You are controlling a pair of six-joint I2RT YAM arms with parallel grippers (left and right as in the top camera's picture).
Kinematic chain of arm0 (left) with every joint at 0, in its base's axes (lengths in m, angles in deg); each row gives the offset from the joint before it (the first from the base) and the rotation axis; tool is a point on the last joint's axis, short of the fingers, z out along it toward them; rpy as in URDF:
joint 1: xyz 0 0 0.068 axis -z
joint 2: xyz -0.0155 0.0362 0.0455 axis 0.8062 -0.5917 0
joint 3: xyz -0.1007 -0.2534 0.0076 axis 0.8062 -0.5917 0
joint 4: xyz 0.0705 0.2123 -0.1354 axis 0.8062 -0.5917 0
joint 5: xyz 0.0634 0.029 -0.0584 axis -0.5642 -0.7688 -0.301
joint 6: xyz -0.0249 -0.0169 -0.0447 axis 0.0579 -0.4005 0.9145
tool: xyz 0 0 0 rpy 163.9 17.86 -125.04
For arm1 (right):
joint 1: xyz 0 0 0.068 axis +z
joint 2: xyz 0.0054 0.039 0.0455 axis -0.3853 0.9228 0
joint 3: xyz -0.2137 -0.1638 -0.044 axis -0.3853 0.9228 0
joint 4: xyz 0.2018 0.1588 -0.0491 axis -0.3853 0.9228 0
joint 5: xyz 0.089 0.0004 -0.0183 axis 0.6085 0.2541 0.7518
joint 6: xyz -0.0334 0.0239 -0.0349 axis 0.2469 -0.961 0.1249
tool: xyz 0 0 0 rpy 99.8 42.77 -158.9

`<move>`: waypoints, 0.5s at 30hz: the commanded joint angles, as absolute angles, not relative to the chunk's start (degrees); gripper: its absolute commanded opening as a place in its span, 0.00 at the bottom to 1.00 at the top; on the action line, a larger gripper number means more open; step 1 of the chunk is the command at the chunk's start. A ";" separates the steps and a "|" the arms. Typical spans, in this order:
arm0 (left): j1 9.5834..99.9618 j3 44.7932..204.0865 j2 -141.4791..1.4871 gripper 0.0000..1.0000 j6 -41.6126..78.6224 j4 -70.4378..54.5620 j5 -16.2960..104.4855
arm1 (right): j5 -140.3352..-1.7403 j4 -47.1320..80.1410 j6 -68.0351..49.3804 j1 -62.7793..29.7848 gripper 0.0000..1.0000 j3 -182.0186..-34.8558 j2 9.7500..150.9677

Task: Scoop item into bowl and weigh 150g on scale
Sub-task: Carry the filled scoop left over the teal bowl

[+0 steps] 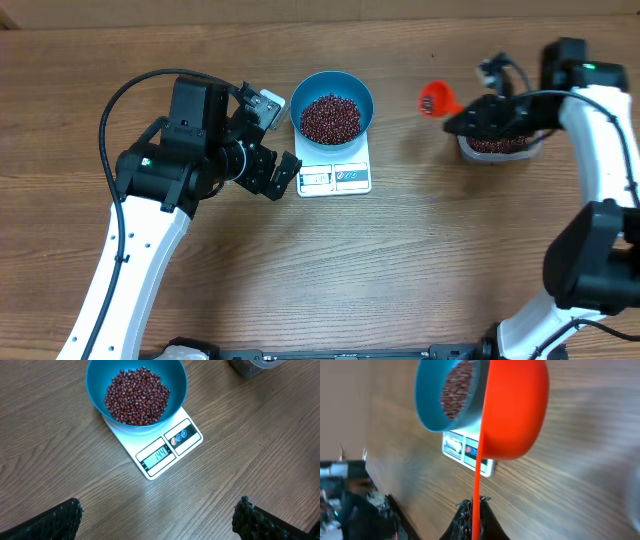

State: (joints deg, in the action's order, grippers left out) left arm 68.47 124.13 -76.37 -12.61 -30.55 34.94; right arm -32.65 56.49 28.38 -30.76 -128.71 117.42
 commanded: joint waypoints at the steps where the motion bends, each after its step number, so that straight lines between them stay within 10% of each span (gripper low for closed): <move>1: 68.38 124.96 -76.72 1.00 -13.46 -30.48 35.35 | -31.01 53.32 24.64 -25.58 0.04 -130.33 116.83; 15: 68.38 124.96 -76.72 1.00 -13.46 -30.48 35.35 | -51.38 36.71 12.88 -6.34 0.04 -130.33 116.83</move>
